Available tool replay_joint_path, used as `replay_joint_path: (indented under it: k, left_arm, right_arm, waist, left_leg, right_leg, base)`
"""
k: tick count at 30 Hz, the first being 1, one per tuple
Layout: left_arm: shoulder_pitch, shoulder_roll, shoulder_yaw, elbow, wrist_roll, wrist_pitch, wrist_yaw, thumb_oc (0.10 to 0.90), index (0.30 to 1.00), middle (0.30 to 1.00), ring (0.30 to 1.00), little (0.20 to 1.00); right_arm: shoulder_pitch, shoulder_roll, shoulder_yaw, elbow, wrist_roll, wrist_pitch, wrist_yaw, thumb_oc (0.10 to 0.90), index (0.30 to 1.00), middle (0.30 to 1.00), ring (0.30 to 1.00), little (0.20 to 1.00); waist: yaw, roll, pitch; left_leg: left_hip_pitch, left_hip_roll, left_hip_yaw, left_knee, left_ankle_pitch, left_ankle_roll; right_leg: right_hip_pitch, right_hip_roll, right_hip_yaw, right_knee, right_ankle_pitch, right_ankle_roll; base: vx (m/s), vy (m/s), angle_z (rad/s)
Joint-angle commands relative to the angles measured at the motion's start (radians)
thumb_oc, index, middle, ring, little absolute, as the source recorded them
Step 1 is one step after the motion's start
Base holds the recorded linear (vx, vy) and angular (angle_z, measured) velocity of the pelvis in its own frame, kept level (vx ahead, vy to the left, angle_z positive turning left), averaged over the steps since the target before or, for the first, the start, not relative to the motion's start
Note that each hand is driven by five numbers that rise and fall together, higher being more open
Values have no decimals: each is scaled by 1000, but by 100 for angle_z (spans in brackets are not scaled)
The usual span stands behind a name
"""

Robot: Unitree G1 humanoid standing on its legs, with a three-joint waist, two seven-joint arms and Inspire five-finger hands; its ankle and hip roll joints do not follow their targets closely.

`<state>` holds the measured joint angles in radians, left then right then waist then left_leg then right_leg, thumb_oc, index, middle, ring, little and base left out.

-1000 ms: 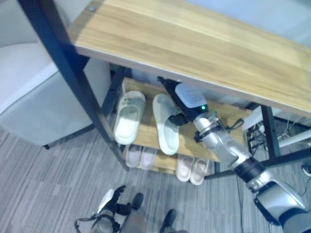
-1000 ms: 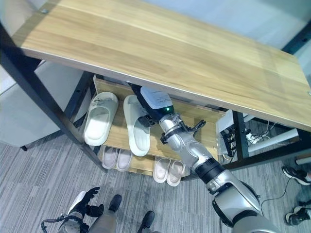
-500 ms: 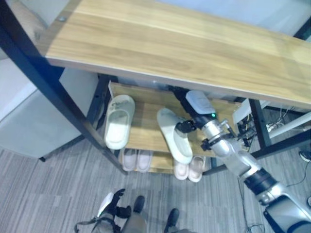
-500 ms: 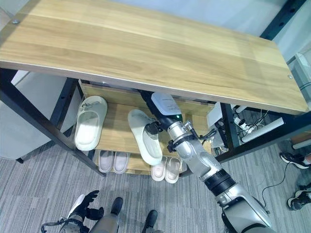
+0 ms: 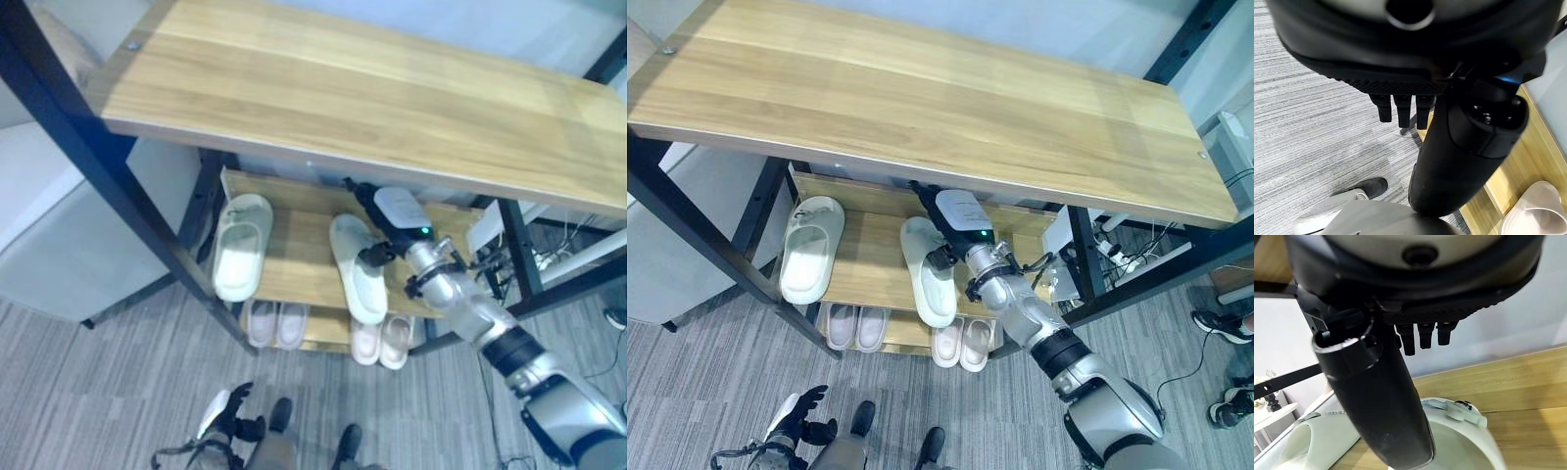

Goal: Arrange the slippers neatly on the shoe rack.

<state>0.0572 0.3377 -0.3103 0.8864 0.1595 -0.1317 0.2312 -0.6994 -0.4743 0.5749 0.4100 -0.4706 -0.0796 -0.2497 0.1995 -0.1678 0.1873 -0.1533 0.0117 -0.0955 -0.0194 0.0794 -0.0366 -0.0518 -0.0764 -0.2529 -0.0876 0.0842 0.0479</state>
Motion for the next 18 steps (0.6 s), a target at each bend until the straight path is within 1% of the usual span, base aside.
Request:
replay_joint_path:
  k: [1,4,14,18]
  left_arm:
    - [2,-43,-79,31,-34,-37,15,800,900,900,900,900]
    - [0,-40,-78,34,-35,-36,22,800,900,900,900,900]
    - [-4,-38,-79,43,-43,-34,35,800,900,900,900,900]
    - [-7,-35,-74,59,-48,-35,44,800,900,900,900,900]
  right_arm:
    - [-174,6,-31,24,-27,-24,-98,800,900,900,900,900]
    - [-196,23,-23,39,-29,-20,-100,800,900,900,900,900]
    - [-246,54,-3,79,-27,-13,-112,800,900,900,900,900]
    - [-288,55,33,166,-23,1,-86,800,900,900,900,900]
  waist:
    - [34,11,-71]
    - [47,9,-68]
    - [64,7,-62]
    - [68,3,-64]
  left_leg:
    - [69,17,-3,-62,-77,-2]
    - [66,15,-5,-62,-77,-1]
    - [60,13,-16,-59,-74,0]
    - [57,11,-19,-59,-72,-1]
  right_leg:
    - [46,-24,-13,15,-94,81]
    - [46,-25,-19,18,-95,81]
    - [41,-28,-25,22,-95,80]
    - [42,-30,-33,24,-95,80]
  base:
    - [1,7,5]
    - [0,2,1]
    - [1,3,2]
    - [9,6,10]
